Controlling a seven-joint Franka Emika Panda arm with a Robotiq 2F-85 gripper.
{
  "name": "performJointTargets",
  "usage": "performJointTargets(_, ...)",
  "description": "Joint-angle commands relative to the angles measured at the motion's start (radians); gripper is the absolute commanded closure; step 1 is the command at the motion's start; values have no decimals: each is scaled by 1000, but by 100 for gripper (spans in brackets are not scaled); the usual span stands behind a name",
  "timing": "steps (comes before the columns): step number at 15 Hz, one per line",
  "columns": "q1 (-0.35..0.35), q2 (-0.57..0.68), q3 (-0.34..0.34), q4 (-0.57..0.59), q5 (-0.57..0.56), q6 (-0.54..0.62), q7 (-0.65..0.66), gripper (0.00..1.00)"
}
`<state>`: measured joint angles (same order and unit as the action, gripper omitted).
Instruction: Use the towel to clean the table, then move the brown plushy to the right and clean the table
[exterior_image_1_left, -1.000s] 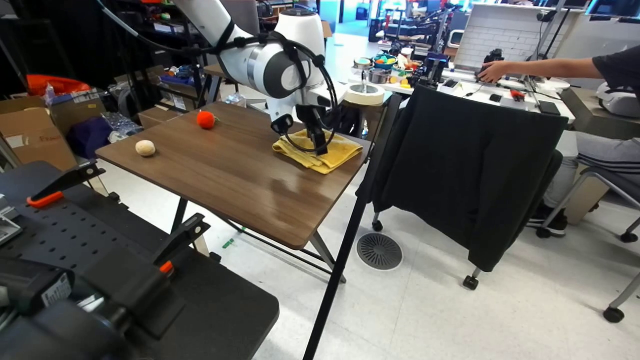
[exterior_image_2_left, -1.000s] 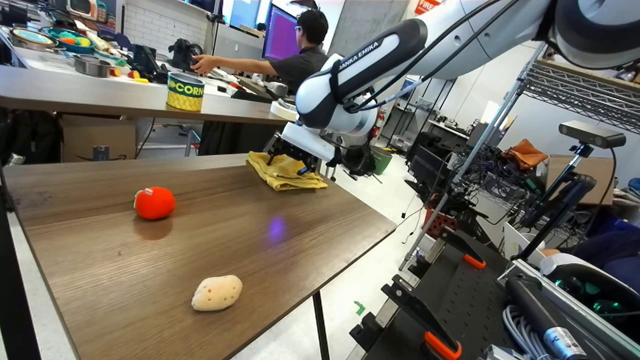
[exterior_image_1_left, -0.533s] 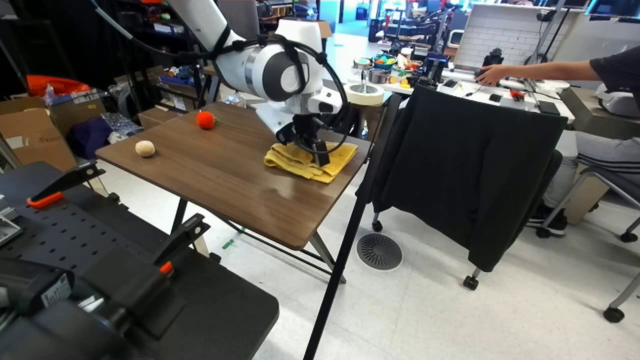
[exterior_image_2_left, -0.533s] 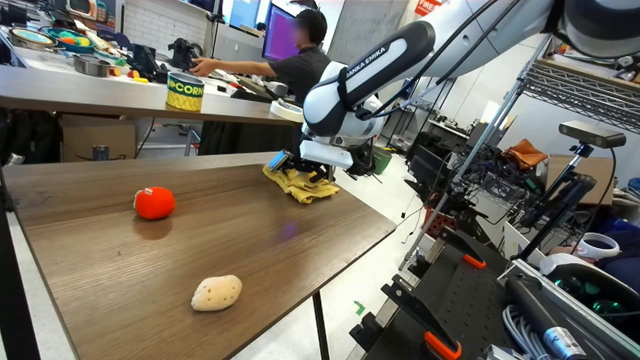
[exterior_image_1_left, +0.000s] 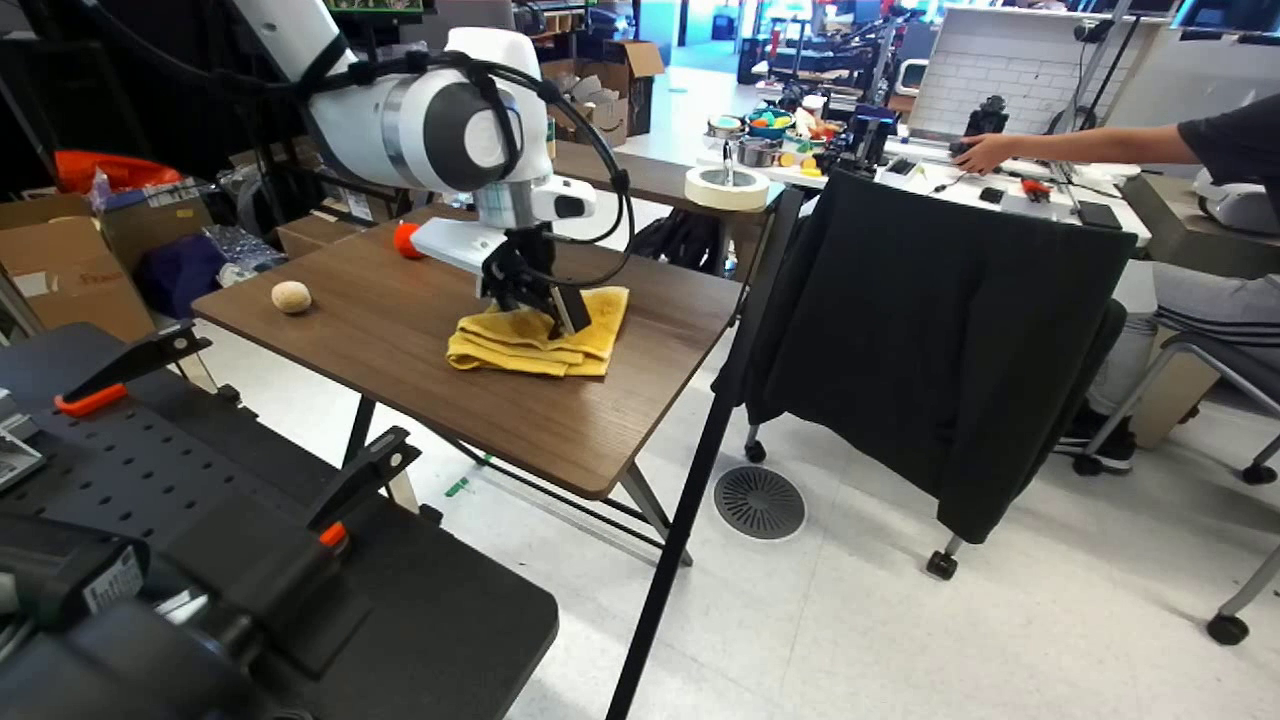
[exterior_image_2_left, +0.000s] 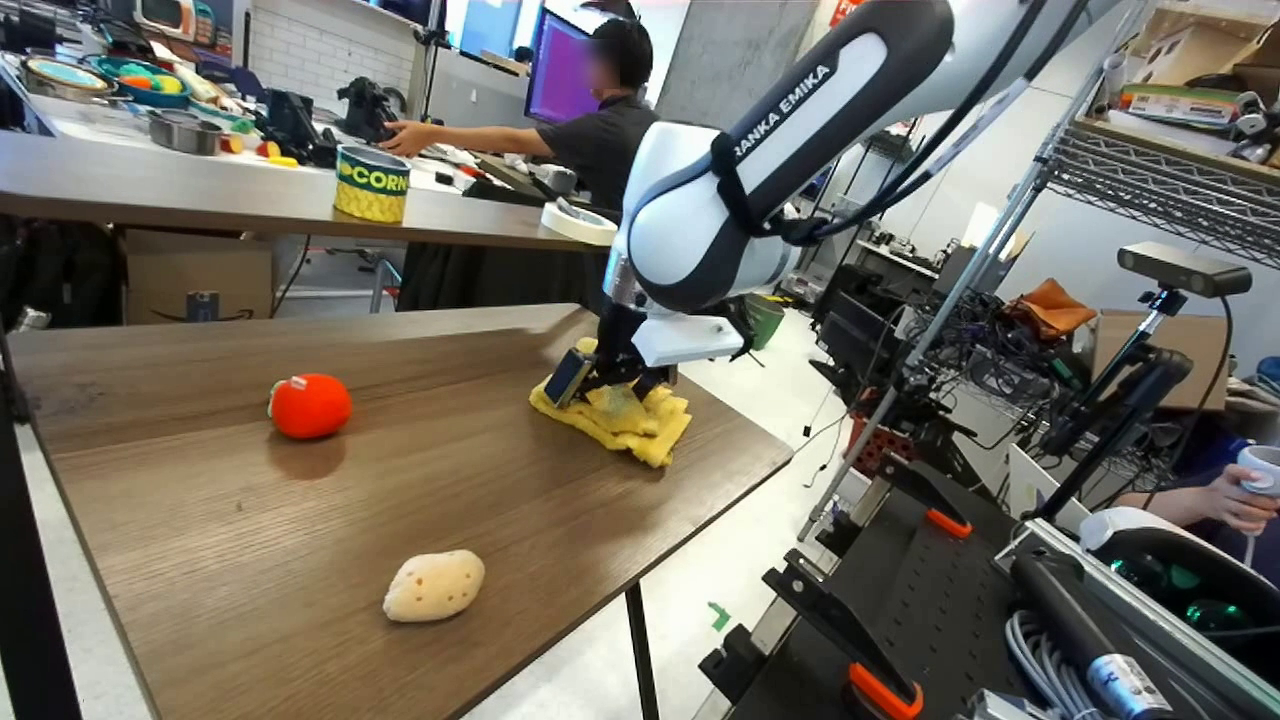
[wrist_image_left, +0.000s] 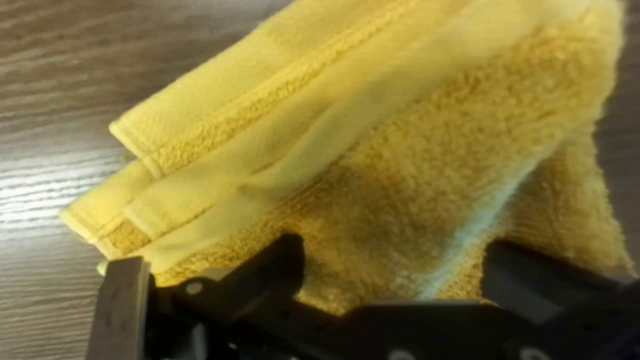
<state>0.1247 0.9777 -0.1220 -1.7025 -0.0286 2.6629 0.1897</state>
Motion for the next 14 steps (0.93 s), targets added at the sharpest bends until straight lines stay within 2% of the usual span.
performJointTargets(1,58,-121,13,-244,-77,58,-66,0)
performJointTargets(2,89,-139,0,-297,-101,78,-54,0)
performJointTargets(4,143,-125,-51,-298,-129,56,11,0)
performJointTargets(8,218,-101,-212,-308,-191,73,141,0)
performJointTargets(10,247,-78,-270,-314,-208,116,204,0)
performJointTargets(14,232,-26,-304,-285,-174,182,267,0)
